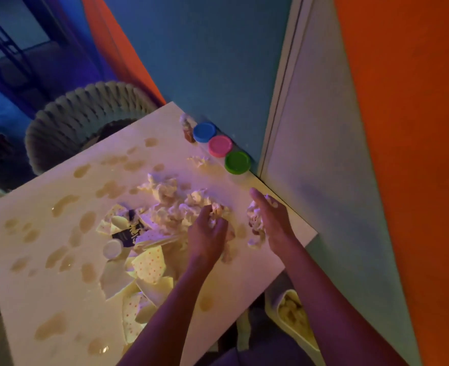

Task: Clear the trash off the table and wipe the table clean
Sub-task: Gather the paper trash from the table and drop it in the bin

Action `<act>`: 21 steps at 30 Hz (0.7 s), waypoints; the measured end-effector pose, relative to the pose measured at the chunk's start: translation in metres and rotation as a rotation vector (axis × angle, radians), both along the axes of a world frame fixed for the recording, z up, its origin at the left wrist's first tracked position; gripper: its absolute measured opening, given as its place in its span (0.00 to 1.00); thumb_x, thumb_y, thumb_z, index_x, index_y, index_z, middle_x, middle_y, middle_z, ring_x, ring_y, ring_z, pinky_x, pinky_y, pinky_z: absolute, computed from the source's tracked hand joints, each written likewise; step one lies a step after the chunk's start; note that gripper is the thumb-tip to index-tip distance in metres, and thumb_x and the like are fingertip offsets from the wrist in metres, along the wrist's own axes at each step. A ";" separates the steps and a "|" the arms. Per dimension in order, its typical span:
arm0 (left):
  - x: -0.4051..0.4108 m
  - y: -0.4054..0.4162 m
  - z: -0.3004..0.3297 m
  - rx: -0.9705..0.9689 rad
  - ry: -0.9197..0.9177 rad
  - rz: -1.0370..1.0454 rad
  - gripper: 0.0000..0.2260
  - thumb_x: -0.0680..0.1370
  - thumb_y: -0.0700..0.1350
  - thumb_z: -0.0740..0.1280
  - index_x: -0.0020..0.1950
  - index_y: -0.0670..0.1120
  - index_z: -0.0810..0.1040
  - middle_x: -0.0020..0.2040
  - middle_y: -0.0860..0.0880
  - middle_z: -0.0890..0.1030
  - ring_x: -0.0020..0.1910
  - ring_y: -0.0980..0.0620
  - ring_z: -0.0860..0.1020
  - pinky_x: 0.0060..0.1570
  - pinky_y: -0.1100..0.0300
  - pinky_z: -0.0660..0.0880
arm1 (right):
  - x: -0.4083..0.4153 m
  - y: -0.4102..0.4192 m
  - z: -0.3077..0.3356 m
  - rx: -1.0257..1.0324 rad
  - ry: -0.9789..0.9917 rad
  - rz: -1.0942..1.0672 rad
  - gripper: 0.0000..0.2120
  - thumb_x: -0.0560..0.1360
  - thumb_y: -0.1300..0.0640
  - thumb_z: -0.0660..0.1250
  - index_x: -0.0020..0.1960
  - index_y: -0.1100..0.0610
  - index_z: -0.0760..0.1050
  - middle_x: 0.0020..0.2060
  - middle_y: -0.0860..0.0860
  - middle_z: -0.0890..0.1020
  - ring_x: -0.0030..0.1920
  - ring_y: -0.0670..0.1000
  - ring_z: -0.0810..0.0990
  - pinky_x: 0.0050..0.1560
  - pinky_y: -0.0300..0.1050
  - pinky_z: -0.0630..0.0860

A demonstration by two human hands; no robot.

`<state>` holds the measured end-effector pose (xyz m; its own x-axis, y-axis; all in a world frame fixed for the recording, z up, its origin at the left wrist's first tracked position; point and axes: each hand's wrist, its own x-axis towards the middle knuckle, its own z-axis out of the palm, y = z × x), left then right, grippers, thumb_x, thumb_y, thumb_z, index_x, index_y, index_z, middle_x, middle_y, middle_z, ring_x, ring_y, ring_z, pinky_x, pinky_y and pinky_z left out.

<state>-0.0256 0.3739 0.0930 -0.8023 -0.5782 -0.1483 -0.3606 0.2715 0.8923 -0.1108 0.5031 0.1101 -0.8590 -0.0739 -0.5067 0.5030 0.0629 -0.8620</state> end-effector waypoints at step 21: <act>0.070 0.199 -0.040 -0.145 -0.060 -0.839 0.08 0.79 0.52 0.67 0.54 0.49 0.79 0.42 0.49 0.84 0.41 0.50 0.82 0.38 0.55 0.76 | 0.176 0.229 -0.045 0.154 -0.126 -0.667 0.16 0.74 0.54 0.68 0.29 0.54 0.74 0.22 0.49 0.77 0.21 0.47 0.71 0.26 0.37 0.66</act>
